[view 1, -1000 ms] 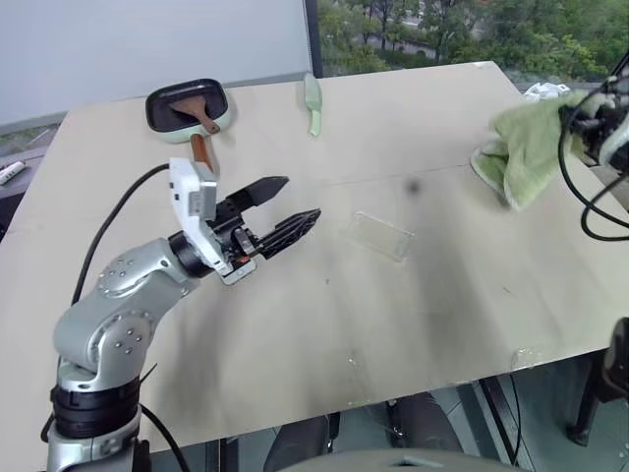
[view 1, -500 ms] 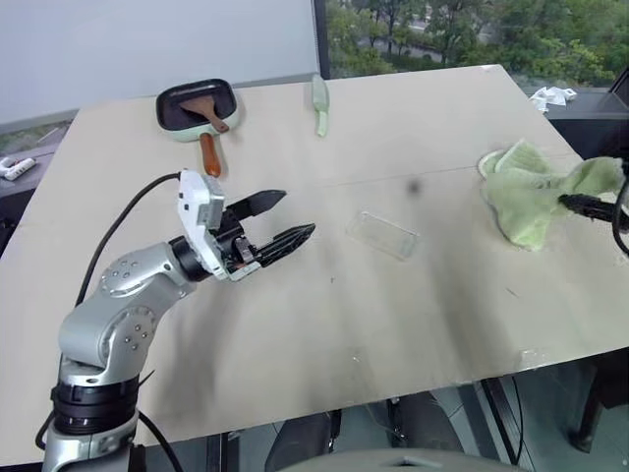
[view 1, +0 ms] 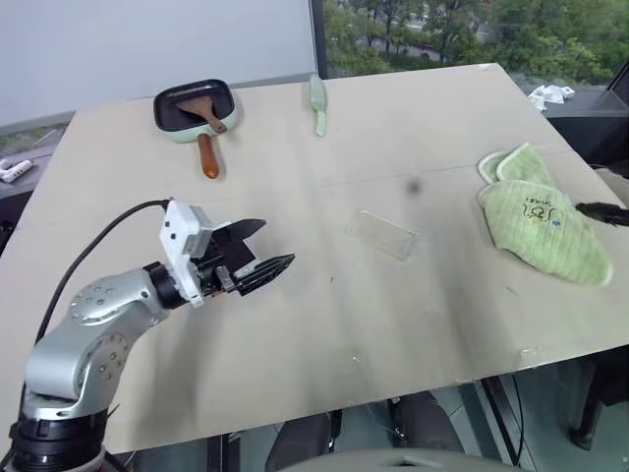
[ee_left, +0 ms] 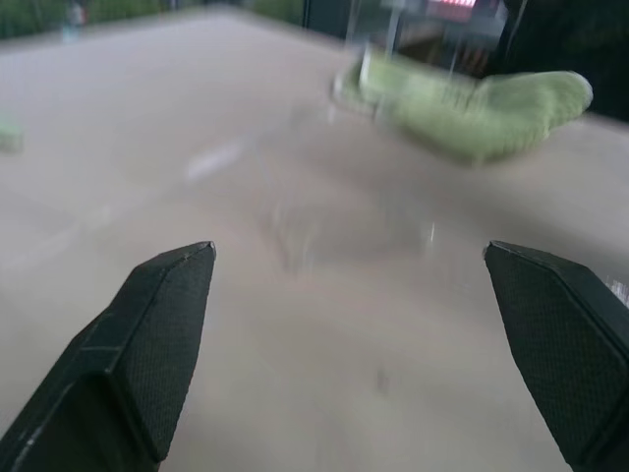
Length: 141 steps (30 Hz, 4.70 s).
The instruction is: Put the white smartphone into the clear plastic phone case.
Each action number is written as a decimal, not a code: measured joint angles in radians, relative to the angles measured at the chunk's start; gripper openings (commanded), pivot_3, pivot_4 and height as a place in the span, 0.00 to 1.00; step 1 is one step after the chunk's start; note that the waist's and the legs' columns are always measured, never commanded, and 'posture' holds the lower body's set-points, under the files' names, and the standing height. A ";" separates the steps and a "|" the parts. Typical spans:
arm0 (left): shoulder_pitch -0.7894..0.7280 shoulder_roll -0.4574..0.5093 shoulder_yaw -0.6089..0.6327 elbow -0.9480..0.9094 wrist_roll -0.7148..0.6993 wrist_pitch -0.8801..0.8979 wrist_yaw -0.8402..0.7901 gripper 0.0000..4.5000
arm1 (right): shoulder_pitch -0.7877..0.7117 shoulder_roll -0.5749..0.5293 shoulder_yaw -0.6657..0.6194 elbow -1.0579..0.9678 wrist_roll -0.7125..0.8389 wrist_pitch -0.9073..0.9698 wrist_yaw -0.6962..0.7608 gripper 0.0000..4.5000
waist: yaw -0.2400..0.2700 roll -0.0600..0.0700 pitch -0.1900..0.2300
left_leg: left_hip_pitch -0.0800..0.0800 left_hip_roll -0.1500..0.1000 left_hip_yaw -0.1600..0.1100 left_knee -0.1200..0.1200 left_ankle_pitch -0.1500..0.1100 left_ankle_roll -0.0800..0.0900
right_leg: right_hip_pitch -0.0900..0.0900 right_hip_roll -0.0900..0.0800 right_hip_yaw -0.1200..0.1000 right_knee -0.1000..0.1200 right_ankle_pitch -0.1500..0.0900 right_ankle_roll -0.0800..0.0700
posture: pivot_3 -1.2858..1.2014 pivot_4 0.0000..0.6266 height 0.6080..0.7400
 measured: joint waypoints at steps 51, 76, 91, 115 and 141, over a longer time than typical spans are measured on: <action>0.369 0.152 0.233 -0.026 0.073 -0.067 -0.354 1.00 | 0.075 0.599 0.588 -0.407 -0.149 -0.074 -0.163 0.02 | -0.002 -0.004 -0.003 | -0.001 0.002 -0.006 0.000 -0.002 0.000 | 0.001 0.001 -0.010 -0.006 0.002 -0.002 | 0.52 0.24 1.00; 0.323 0.109 0.192 0.016 0.114 -0.111 -0.323 1.00 | 0.009 0.566 0.549 -0.427 -0.055 -0.105 0.129 1.00 | 0.006 -0.004 -0.003 | -0.002 0.002 -0.009 0.000 -0.002 0.000 | 0.002 0.000 -0.010 -0.006 0.002 -0.002 | 0.52 0.24 1.00; 0.224 -0.057 0.151 0.176 0.232 -0.118 -0.049 1.00 | 0.045 0.838 0.437 -0.621 0.017 0.121 -0.302 1.00 | 0.010 -0.005 -0.004 | -0.002 -0.001 -0.009 0.001 -0.002 0.000 | 0.001 -0.001 -0.011 -0.005 0.002 -0.002 | 0.52 0.24 1.00; -0.147 -0.664 -0.092 -0.174 0.569 0.652 1.057 1.00 | 0.186 0.560 0.193 -0.798 0.234 0.250 -0.328 1.00 | 0.026 -0.011 -0.008 | 0.001 -0.001 -0.005 0.005 -0.002 0.000 | 0.002 0.000 -0.010 0.004 0.002 -0.001 | 0.52 0.24 1.00; -0.270 -0.779 -0.117 -0.044 0.711 0.644 1.082 1.00 | 0.276 0.507 0.130 -0.832 0.404 0.206 -0.269 1.00 | 0.033 -0.009 -0.014 | 0.003 -0.001 -0.005 0.006 -0.002 0.000 | 0.005 0.000 -0.010 0.004 0.002 -0.001 | 0.52 0.24 1.00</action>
